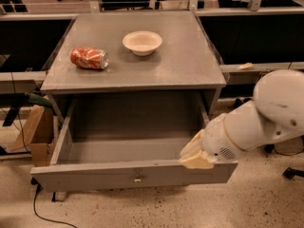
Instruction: Close top drawer
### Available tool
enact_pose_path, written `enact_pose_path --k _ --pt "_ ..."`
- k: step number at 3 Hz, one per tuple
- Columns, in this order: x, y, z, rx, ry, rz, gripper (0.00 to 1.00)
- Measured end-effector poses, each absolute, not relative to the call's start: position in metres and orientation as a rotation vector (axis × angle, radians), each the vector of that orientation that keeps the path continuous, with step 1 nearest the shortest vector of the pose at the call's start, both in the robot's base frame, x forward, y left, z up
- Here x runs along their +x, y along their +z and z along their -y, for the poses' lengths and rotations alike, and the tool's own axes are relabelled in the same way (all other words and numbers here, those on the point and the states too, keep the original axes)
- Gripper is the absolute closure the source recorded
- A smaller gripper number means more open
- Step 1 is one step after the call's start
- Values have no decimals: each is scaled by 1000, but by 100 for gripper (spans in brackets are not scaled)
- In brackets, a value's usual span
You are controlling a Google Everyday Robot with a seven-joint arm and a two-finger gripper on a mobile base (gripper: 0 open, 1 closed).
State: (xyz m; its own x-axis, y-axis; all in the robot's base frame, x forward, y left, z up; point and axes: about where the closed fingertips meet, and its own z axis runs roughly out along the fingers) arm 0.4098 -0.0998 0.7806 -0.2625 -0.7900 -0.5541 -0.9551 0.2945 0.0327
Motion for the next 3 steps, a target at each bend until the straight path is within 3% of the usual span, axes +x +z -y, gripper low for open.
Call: enact_pose_path --k 1,2,3 --pt "402 738 73 -1555 622 -2171 89" --pt "403 696 51 -1539 717 -2197 100" --pt "413 667 36 -1525 760 -2204 81"
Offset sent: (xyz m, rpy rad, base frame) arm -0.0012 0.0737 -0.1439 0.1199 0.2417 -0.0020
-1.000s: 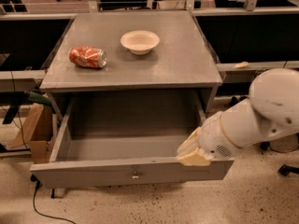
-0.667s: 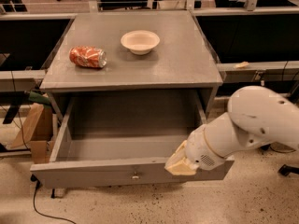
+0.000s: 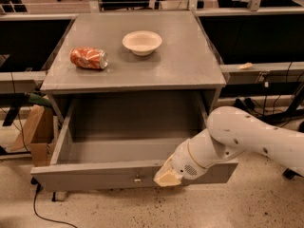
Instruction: Close top drawer
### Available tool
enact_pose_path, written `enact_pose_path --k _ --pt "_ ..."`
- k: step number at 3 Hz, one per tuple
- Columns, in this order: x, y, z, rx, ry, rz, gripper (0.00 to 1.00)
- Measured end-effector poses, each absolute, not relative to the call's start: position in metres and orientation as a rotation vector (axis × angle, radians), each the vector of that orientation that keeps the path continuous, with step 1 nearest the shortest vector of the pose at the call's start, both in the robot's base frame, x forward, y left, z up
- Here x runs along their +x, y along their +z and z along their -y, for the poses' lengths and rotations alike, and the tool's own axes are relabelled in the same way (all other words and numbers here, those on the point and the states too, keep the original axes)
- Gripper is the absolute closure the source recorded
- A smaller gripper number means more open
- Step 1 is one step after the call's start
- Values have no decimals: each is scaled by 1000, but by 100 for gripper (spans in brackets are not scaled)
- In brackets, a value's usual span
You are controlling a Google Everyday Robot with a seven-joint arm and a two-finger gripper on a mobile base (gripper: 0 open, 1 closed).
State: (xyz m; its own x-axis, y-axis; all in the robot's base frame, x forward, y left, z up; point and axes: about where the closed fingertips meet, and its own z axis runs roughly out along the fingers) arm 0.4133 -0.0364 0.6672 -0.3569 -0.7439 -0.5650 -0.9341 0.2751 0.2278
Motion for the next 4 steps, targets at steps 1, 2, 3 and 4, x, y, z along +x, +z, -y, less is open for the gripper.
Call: enact_pose_path --k 1,2,3,4 --pt "421 663 36 -1521 748 -2202 58" --pt "444 669 44 -1513 694 -2182 35" --pt "458 669 52 -1524 655 -2164 11" --pt "454 668 53 -1525 653 -2165 0"
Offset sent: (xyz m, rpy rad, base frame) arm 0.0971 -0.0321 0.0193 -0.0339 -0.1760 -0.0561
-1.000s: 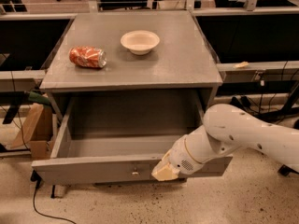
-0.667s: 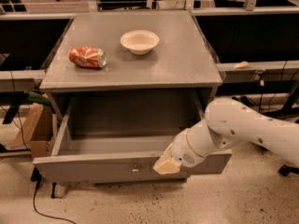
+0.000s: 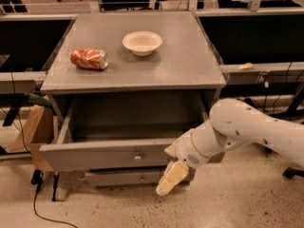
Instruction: Close top drawer
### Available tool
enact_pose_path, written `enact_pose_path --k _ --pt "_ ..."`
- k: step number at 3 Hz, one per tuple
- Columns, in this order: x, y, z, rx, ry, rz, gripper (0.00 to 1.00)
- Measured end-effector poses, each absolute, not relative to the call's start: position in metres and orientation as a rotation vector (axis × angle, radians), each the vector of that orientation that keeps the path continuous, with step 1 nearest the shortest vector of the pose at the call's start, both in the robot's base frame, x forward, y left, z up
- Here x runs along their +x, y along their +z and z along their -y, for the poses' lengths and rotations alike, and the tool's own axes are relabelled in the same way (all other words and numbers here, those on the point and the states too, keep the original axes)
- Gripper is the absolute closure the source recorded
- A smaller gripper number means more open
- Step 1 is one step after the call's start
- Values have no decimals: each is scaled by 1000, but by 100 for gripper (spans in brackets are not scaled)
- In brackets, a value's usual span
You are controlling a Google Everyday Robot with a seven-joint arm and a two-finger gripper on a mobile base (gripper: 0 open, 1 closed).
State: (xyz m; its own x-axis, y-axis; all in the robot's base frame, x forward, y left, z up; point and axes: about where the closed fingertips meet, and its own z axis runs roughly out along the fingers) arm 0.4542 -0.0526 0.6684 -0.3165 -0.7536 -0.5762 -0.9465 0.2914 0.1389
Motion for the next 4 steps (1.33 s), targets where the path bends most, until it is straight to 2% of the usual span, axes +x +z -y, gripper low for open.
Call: enact_pose_path --k 1,2,3,4 --pt "452 668 53 -1525 653 -2164 0" --pt "473 672 55 -1510 625 -2154 19" --pt "522 678 68 -1464 548 -2158 42" --pt "531 679 72 -1450 529 -2162 65"
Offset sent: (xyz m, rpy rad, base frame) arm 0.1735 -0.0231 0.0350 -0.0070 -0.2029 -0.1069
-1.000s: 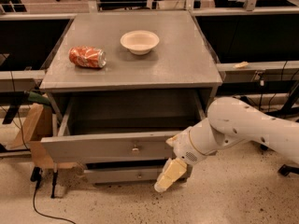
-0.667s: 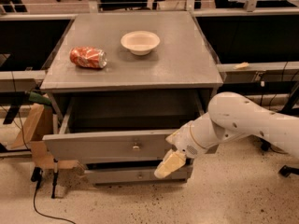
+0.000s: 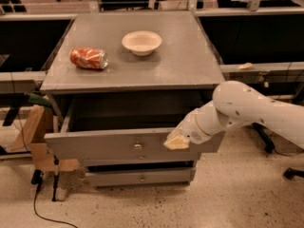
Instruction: Close top drawer
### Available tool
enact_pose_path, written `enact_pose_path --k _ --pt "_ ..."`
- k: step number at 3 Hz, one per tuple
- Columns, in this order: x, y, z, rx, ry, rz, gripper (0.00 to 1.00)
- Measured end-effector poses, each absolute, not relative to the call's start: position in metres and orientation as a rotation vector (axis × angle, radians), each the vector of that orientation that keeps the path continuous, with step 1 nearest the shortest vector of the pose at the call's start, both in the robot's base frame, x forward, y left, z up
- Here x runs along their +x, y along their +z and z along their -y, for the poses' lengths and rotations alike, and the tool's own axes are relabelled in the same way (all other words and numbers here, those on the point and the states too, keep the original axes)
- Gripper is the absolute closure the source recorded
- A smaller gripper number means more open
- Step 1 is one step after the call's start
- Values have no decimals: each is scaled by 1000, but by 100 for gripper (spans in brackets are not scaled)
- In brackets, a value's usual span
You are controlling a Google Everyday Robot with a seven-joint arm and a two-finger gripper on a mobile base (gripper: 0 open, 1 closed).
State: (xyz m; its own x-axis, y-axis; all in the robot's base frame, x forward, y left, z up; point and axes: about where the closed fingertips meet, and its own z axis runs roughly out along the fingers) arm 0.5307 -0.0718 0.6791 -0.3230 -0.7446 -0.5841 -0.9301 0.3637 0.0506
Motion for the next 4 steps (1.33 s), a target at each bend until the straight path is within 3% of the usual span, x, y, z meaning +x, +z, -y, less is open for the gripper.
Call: enact_pose_path --k 1,3,4 --pt "566 681 82 -1404 470 -2181 62" --pt "558 681 82 -1404 470 -2181 16" --pt "560 679 83 -1397 463 -2187 0"
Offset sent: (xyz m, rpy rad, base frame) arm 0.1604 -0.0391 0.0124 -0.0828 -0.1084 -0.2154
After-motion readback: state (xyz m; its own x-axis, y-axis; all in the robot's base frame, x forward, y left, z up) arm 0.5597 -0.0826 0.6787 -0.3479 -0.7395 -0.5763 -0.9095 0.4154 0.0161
